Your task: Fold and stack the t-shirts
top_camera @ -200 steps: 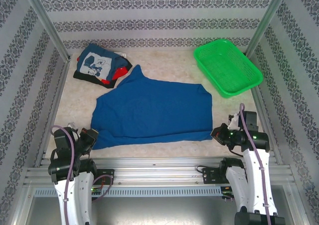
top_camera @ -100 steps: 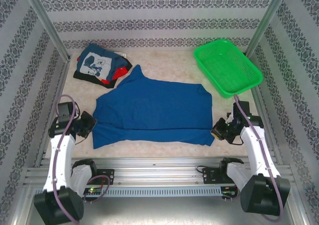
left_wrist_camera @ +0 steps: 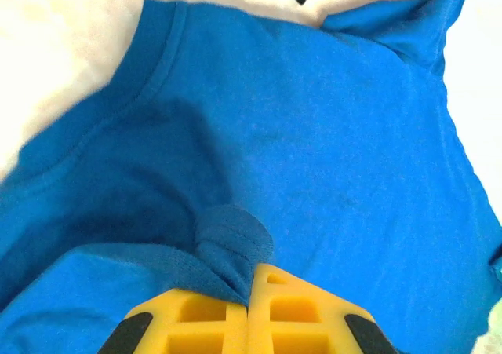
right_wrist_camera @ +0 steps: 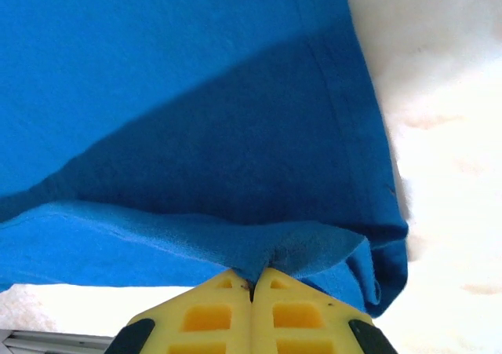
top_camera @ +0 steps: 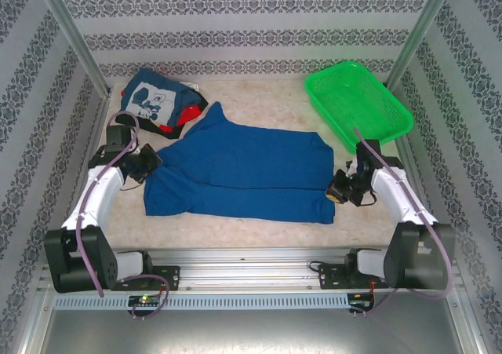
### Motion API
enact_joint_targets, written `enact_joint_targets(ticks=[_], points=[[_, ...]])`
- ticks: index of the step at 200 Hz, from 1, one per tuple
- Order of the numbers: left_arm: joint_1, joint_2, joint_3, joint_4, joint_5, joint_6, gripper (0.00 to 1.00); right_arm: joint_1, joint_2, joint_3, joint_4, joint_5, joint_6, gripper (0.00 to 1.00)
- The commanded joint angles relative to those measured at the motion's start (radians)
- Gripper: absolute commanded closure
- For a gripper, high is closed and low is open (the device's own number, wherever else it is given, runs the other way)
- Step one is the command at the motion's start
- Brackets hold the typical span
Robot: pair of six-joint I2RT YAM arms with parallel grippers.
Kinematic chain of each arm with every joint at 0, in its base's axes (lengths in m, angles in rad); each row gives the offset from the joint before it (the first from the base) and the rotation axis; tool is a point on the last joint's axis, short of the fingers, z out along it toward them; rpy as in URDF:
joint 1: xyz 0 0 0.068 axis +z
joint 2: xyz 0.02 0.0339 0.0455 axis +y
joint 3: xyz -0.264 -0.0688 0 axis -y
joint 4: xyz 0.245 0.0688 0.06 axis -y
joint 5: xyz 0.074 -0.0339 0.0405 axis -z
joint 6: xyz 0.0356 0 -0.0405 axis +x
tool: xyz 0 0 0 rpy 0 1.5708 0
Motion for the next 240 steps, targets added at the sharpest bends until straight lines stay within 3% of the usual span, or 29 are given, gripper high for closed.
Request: enact_joint_targets(ticks=[1,70,185,214,220,229,240], points=[[-0.007,0.039,0.055,0.054,-0.036,0.08,1.0,0.012,0.055,0.058,0.016,0.041,-0.044,1.0],[-0.009,0.14,0.105,0.079,-0.028,0.135,1.0,0.026,0.214,0.146,0.029,0.09,-0.074,1.0],[-0.03,0.287,0.162,0.14,0.011,0.141,1.0,0.035,0.338,0.2,0.045,0.164,-0.081,1.0],[-0.03,0.331,0.198,0.152,0.0,0.137,1.0,0.035,0.395,0.236,0.056,0.167,-0.078,0.91],[-0.03,0.339,0.21,0.154,0.008,0.135,0.89,0.035,0.404,0.247,0.055,0.169,-0.078,0.87],[-0.03,0.347,0.229,0.159,0.026,0.127,0.61,0.034,0.411,0.269,0.049,0.173,-0.081,0.78],[-0.03,0.341,0.258,0.146,0.044,0.115,0.45,0.034,0.402,0.292,0.042,0.174,-0.084,0.61]])
